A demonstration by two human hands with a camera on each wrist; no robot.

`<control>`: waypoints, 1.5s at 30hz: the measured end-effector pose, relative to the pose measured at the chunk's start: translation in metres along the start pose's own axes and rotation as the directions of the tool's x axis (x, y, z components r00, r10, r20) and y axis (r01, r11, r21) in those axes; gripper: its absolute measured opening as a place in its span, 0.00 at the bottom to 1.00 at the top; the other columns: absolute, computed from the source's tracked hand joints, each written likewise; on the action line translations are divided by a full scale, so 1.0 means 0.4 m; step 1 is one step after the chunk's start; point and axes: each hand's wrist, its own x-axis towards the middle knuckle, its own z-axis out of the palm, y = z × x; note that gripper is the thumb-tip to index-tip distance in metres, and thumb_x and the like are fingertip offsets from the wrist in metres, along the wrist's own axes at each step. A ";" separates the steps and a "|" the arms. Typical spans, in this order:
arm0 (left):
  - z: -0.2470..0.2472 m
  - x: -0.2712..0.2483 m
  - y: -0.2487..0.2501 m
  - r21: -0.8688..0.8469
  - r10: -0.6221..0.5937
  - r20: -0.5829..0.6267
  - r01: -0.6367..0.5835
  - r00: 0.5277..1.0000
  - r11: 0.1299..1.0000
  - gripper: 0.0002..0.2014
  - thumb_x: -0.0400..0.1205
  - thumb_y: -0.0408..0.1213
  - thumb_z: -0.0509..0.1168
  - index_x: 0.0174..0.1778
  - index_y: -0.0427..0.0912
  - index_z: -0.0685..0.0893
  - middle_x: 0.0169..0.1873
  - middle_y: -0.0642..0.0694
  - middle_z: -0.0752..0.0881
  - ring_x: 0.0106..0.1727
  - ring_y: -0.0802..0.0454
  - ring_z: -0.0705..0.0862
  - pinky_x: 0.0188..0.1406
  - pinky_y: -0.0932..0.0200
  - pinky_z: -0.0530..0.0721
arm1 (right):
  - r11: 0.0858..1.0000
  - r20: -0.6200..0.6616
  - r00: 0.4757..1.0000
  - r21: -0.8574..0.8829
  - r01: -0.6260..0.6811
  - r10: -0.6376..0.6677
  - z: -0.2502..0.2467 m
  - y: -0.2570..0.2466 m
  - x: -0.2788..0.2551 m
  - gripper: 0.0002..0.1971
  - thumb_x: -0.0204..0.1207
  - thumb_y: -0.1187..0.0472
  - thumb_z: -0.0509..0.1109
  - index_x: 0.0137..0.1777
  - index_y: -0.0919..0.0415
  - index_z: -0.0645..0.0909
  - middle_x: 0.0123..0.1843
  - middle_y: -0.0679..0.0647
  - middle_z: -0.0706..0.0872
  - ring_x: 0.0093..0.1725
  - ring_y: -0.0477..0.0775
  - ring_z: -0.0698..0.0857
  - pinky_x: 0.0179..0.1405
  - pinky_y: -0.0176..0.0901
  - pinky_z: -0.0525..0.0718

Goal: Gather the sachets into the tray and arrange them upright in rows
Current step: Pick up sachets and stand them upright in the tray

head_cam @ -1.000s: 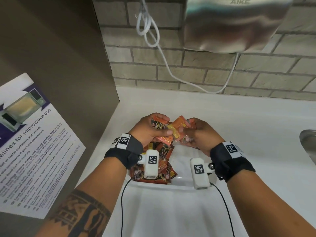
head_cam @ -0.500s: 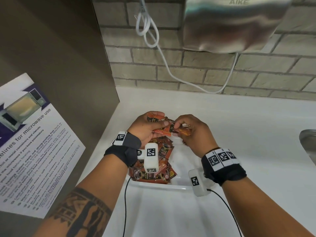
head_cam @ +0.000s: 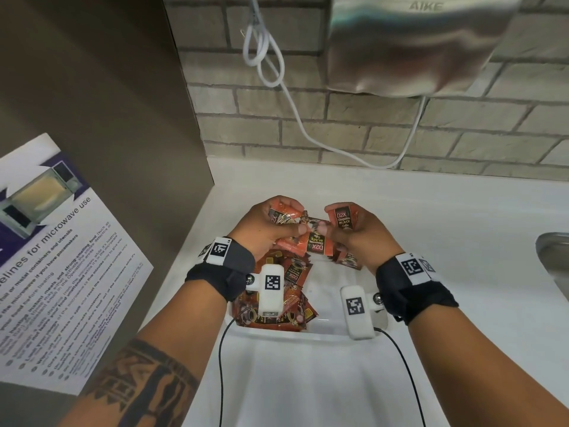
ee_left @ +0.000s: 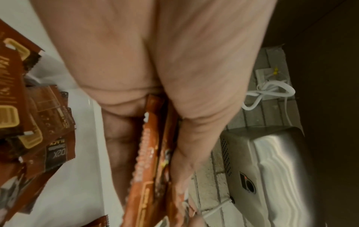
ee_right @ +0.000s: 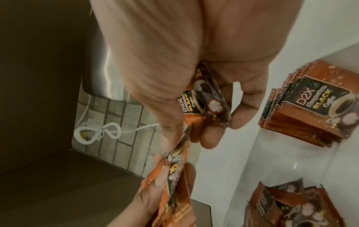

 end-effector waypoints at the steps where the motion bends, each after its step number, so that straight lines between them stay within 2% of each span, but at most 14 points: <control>1: 0.001 -0.002 0.001 -0.010 -0.011 0.016 0.011 1.000 1.000 0.17 0.69 0.28 0.80 0.53 0.42 0.87 0.50 0.40 0.88 0.54 0.39 0.89 0.55 0.39 0.88 | 1.000 0.010 1.000 0.021 -0.006 0.006 -0.002 0.000 0.003 0.21 0.72 0.59 0.82 0.64 0.57 0.83 0.52 0.56 0.92 0.49 0.53 0.92 0.43 0.45 0.90; 6: -0.003 -0.015 -0.004 -0.069 -0.092 0.042 0.095 0.995 0.993 0.22 0.70 0.34 0.78 0.59 0.41 0.84 0.55 0.38 0.86 0.50 0.42 0.89 0.46 0.42 0.92 | 0.944 -0.112 0.987 0.321 -0.077 0.118 0.000 0.010 0.012 0.19 0.70 0.63 0.83 0.60 0.58 0.86 0.48 0.59 0.92 0.37 0.54 0.87 0.37 0.44 0.84; 11: 0.010 -0.017 -0.006 -0.014 -0.032 -0.015 0.032 0.999 0.999 0.21 0.68 0.27 0.83 0.54 0.44 0.86 0.52 0.35 0.89 0.50 0.37 0.90 0.52 0.38 0.89 | 0.864 -0.102 0.978 0.492 -0.110 0.183 0.032 0.008 0.004 0.18 0.72 0.68 0.80 0.61 0.63 0.85 0.49 0.66 0.91 0.25 0.47 0.79 0.28 0.39 0.76; 15: -0.007 -0.004 0.007 0.039 0.041 -0.126 -0.036 0.991 0.999 0.20 0.63 0.34 0.85 0.48 0.49 0.89 0.51 0.38 0.89 0.47 0.35 0.90 0.53 0.38 0.87 | 0.943 0.176 0.967 0.245 -0.224 0.184 0.019 -0.004 -0.024 0.13 0.73 0.67 0.79 0.57 0.63 0.86 0.44 0.63 0.91 0.40 0.55 0.88 0.36 0.40 0.77; 19: -0.010 -0.006 0.029 0.174 0.060 -0.035 -0.053 0.998 0.983 0.20 0.63 0.33 0.86 0.48 0.48 0.90 0.48 0.43 0.91 0.52 0.41 0.90 0.58 0.39 0.89 | 0.975 0.376 0.900 -0.054 -0.217 0.221 0.015 -0.009 -0.030 0.16 0.73 0.57 0.81 0.56 0.64 0.86 0.44 0.61 0.91 0.42 0.54 0.87 0.42 0.41 0.83; 22: 0.009 -0.007 0.045 0.321 0.068 0.079 -0.090 0.995 0.943 0.18 0.68 0.28 0.84 0.49 0.44 0.88 0.45 0.47 0.92 0.47 0.51 0.90 0.54 0.53 0.89 | 0.961 0.416 0.869 -0.055 -0.271 0.268 0.026 -0.017 -0.028 0.23 0.70 0.48 0.80 0.60 0.62 0.86 0.53 0.60 0.92 0.52 0.59 0.90 0.54 0.49 0.87; 26: 0.015 -0.003 0.050 0.352 0.092 0.073 -0.112 0.993 0.929 0.16 0.70 0.31 0.83 0.51 0.43 0.88 0.44 0.50 0.92 0.44 0.56 0.90 0.48 0.59 0.88 | 0.943 0.499 0.828 0.059 -0.328 0.257 0.030 -0.030 -0.043 0.13 0.82 0.63 0.69 0.64 0.68 0.82 0.58 0.65 0.91 0.58 0.63 0.90 0.51 0.49 0.89; 28: 0.002 -0.003 0.039 0.285 0.095 0.012 -0.094 0.995 0.954 0.16 0.70 0.34 0.83 0.51 0.46 0.89 0.48 0.44 0.92 0.46 0.49 0.91 0.53 0.47 0.90 | 0.929 0.476 0.848 0.152 -0.339 0.231 0.025 -0.025 -0.047 0.12 0.84 0.69 0.65 0.65 0.70 0.80 0.58 0.67 0.90 0.58 0.65 0.90 0.53 0.52 0.90; 31: -0.012 -0.010 0.022 0.237 0.093 -0.080 -0.072 0.992 0.969 0.18 0.64 0.42 0.86 0.48 0.52 0.91 0.51 0.45 0.92 0.55 0.42 0.90 0.62 0.36 0.87 | 0.901 0.323 0.922 0.298 -0.315 0.215 0.021 -0.017 -0.044 0.15 0.84 0.71 0.65 0.68 0.60 0.79 0.51 0.63 0.88 0.48 0.58 0.90 0.53 0.55 0.90; 33: -0.009 -0.015 0.013 0.246 0.081 -0.087 -0.057 0.993 0.967 0.21 0.62 0.42 0.86 0.49 0.50 0.90 0.50 0.45 0.92 0.56 0.43 0.90 0.62 0.36 0.87 | 0.930 0.208 0.963 0.291 -0.226 0.170 0.029 -0.018 -0.042 0.16 0.82 0.65 0.71 0.68 0.55 0.80 0.47 0.56 0.83 0.43 0.51 0.84 0.52 0.52 0.88; 36: 0.007 -0.019 0.007 0.310 0.038 0.001 -0.036 0.999 0.950 0.24 0.62 0.39 0.88 0.51 0.45 0.88 0.48 0.46 0.92 0.51 0.47 0.90 0.60 0.39 0.88 | 0.957 0.132 0.985 0.251 -0.144 0.114 0.048 -0.034 -0.041 0.18 0.78 0.55 0.76 0.66 0.54 0.81 0.47 0.52 0.88 0.42 0.50 0.85 0.52 0.50 0.88; 40: 0.020 -0.022 0.021 0.453 0.027 0.081 -0.061 0.996 0.889 0.25 0.61 0.37 0.88 0.51 0.41 0.87 0.43 0.55 0.91 0.47 0.59 0.88 0.57 0.56 0.85 | 0.976 0.151 0.986 0.193 -0.099 0.071 0.048 -0.041 -0.036 0.18 0.73 0.63 0.80 0.62 0.59 0.83 0.45 0.57 0.87 0.39 0.53 0.88 0.36 0.45 0.88; 42: 0.015 -0.025 0.026 0.438 0.008 0.084 -0.044 0.996 0.898 0.27 0.61 0.38 0.89 0.53 0.44 0.86 0.47 0.50 0.91 0.50 0.55 0.88 0.59 0.54 0.86 | 0.974 0.135 0.989 0.207 -0.088 0.061 0.040 -0.036 -0.034 0.17 0.73 0.66 0.80 0.61 0.61 0.84 0.45 0.62 0.87 0.35 0.54 0.87 0.34 0.45 0.85; 45: -0.003 -0.029 0.022 0.284 -0.054 0.055 0.036 0.997 0.958 0.30 0.59 0.39 0.88 0.56 0.48 0.85 0.56 0.37 0.90 0.58 0.38 0.89 0.63 0.39 0.87 | 0.961 0.104 0.990 0.251 -0.115 0.091 0.028 -0.028 -0.030 0.18 0.74 0.67 0.79 0.63 0.60 0.83 0.53 0.64 0.90 0.41 0.57 0.89 0.43 0.49 0.87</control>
